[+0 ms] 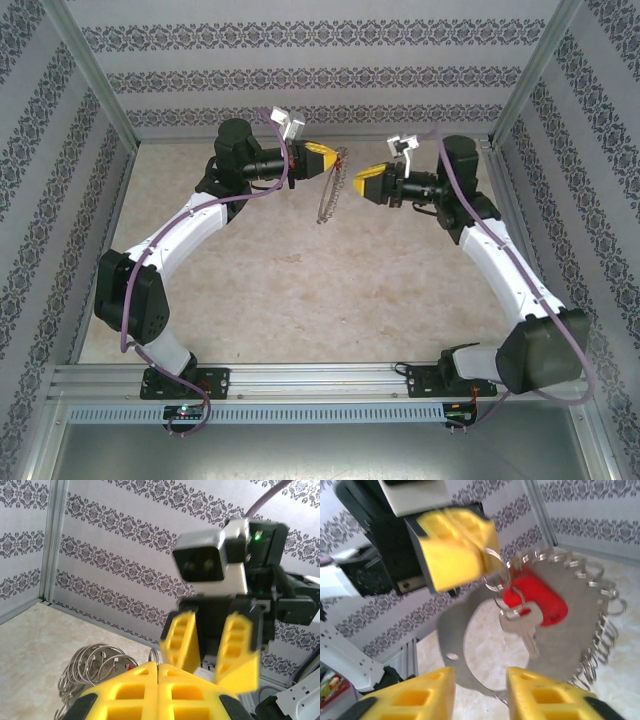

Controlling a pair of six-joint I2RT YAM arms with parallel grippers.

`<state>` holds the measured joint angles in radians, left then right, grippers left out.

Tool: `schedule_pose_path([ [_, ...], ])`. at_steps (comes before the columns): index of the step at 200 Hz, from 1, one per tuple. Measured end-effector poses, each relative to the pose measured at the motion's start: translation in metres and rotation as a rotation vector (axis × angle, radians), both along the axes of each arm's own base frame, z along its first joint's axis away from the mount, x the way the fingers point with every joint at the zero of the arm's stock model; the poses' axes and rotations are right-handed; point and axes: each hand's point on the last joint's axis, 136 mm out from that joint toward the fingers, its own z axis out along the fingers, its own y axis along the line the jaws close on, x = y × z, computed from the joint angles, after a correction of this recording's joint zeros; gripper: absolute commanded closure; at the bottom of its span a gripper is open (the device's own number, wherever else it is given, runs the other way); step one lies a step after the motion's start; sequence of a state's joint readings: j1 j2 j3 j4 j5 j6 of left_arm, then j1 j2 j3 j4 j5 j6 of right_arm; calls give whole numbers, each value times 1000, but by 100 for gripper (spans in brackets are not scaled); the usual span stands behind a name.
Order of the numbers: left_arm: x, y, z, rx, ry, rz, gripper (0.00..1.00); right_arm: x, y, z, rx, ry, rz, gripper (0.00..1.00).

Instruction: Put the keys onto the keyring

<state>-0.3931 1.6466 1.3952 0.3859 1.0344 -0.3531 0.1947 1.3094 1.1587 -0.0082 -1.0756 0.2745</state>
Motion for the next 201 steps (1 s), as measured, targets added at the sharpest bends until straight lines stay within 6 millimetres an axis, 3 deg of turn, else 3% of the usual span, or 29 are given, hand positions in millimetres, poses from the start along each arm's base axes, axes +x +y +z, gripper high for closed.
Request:
schedule_pose_path([
  [37, -3, -1, 0, 1, 0, -21, 100, 9, 2, 31, 37, -58, 11, 60],
  [74, -6, -1, 0, 1, -2, -38, 100, 26, 10, 27, 51, -8, 25, 60],
  [123, -8, -2, 1, 1, -3, -46, 100, 25, 25, 30, 60, 8, 67, 64],
  [168, -9, -2, 1, 1, -4, -54, 100, 26, 26, 30, 61, 8, 69, 79],
  [201, -9, -2, 1, 1, -3, -53, 100, 26, 26, 30, 60, 5, 69, 100],
])
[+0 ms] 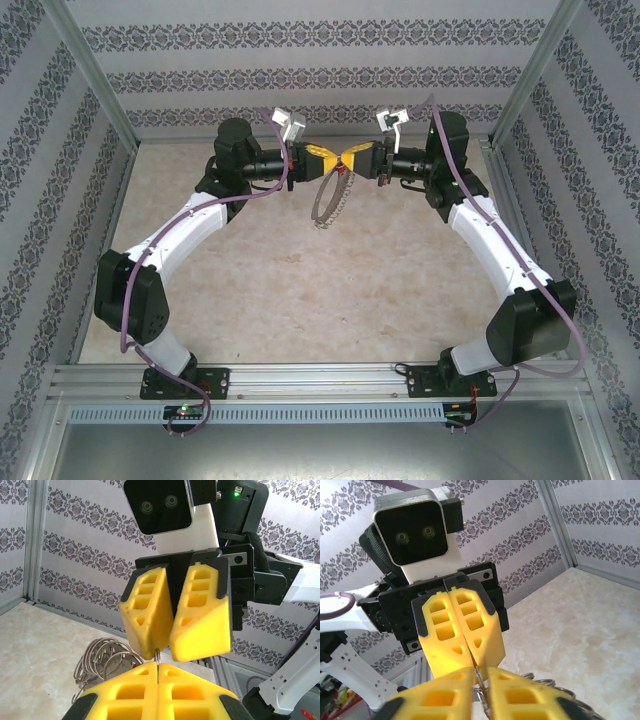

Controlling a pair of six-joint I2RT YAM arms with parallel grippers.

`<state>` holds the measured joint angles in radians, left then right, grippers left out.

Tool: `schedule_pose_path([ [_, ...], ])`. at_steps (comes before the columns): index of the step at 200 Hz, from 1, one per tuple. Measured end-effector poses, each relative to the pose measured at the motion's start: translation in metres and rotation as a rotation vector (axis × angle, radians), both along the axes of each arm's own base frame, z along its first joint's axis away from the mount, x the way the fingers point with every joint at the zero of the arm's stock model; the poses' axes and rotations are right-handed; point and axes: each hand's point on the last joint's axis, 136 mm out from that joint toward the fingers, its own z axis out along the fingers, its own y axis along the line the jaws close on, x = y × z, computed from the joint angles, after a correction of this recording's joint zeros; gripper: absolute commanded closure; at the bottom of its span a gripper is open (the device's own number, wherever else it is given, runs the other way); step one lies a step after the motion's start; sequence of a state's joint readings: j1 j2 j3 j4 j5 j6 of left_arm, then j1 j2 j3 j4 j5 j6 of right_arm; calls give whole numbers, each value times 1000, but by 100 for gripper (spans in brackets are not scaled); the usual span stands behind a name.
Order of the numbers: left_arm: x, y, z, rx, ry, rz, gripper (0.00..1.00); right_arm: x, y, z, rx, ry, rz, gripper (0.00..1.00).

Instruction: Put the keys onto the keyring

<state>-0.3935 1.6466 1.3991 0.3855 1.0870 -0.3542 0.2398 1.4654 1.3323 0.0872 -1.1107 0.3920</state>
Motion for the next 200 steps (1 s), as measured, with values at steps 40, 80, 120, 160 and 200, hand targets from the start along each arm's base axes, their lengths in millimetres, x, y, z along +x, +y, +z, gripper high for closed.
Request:
schedule_pose_path([
  [40, 1, 0, 0, 8, 13, 7, 83, 0, 0, -1, -5, 6, 2, 100],
  [80, 8, 8, 12, 85, -35, 57, 45, 5, 0, 6, -83, -15, 3, 100],
  [120, 2, 26, 44, 199, -145, 59, 44, 11, 6, 9, -274, -100, -28, 100],
  [160, -8, 28, 39, 297, -187, -6, 59, 16, 11, -12, -446, -135, 10, 100],
  [200, -1, 28, -9, 385, -93, -59, 57, 15, 3, -24, -491, -129, 57, 100],
])
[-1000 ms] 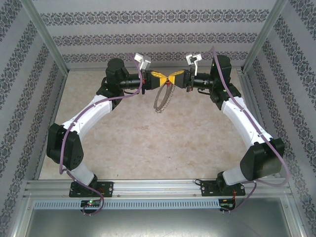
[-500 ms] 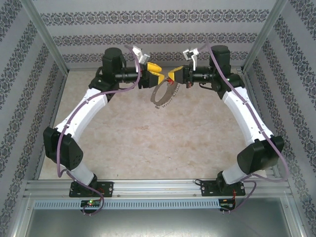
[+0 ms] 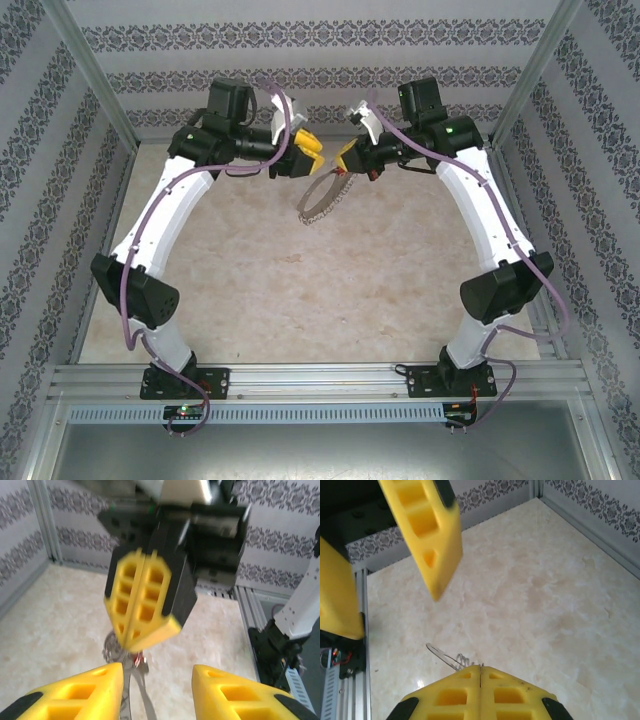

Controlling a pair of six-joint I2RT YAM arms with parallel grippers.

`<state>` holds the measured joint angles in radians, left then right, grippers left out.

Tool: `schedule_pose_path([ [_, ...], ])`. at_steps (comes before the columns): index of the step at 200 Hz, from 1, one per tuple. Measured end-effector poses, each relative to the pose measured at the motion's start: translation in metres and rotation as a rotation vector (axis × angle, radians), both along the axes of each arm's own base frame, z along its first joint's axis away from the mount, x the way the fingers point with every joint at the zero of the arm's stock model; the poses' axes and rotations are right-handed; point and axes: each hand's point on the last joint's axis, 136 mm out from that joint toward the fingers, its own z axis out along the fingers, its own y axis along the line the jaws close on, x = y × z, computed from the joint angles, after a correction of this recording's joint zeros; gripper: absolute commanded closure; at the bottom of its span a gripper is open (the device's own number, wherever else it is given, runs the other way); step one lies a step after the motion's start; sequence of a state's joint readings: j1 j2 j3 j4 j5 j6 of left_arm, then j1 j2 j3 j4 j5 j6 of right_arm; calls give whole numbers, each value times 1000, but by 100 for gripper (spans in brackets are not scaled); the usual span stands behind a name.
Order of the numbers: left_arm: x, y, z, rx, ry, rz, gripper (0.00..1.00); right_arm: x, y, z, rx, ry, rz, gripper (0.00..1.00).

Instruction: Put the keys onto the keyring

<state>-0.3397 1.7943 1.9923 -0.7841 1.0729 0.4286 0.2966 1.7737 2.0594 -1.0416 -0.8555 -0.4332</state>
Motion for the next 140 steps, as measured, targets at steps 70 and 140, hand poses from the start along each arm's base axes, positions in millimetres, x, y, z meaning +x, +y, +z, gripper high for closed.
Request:
schedule_pose_path([
  [70, -5, -1, -10, -16, 47, -62, 54, -16, 4, 9, 66, 10, 92, 100],
  [140, -11, -7, -7, -73, 90, -129, 54, -27, 17, 12, 93, 22, 146, 100],
])
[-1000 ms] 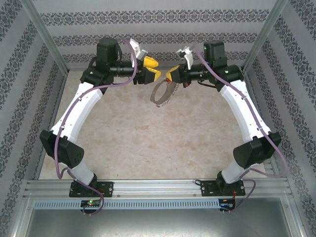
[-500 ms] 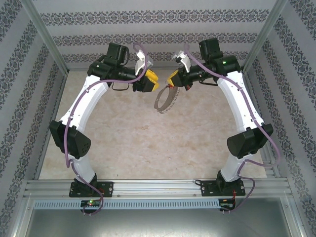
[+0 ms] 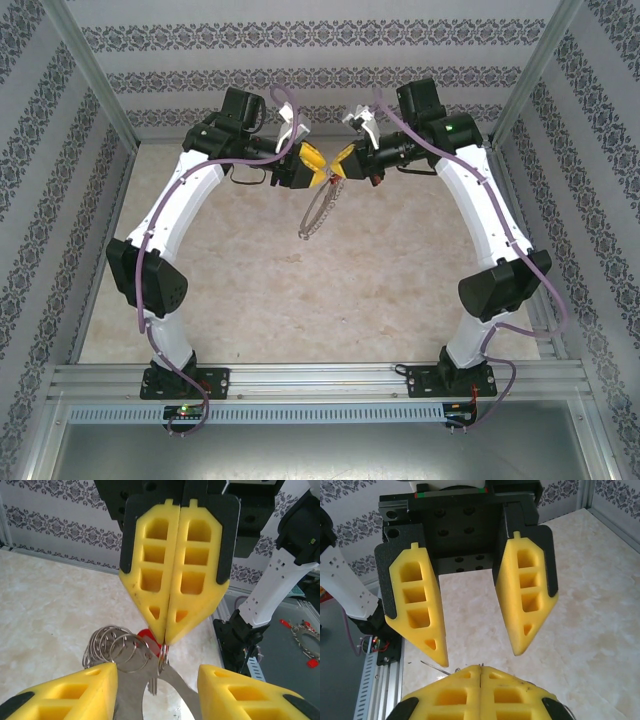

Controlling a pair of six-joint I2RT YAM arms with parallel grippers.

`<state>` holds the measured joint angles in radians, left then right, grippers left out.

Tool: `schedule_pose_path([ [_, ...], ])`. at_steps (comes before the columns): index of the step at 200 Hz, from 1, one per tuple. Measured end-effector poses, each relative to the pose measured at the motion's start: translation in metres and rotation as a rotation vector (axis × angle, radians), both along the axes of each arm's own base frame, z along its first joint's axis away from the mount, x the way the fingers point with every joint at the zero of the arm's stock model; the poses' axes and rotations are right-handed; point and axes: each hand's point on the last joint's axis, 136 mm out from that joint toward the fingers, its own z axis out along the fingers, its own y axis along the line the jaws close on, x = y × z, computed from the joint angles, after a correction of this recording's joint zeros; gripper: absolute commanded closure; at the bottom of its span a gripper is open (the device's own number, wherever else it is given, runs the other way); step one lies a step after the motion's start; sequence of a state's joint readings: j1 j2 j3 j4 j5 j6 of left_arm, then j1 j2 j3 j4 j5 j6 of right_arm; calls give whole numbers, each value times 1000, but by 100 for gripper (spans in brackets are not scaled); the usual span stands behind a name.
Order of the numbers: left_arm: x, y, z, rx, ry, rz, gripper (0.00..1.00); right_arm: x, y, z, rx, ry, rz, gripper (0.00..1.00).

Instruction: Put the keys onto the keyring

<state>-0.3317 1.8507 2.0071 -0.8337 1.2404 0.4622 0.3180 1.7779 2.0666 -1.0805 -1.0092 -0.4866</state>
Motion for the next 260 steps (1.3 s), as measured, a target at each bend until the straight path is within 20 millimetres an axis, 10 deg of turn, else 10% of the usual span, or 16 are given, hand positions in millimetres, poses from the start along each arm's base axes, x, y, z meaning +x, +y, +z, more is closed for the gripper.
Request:
schedule_pose_path([
  [226, 6, -12, -5, -30, 64, -32, 70, 6, 7, 2, 13, -24, 11, 100],
  [260, 6, -13, -3, -37, 75, -32, 87, 8, 7, 2, 12, -38, 5, 100],
])
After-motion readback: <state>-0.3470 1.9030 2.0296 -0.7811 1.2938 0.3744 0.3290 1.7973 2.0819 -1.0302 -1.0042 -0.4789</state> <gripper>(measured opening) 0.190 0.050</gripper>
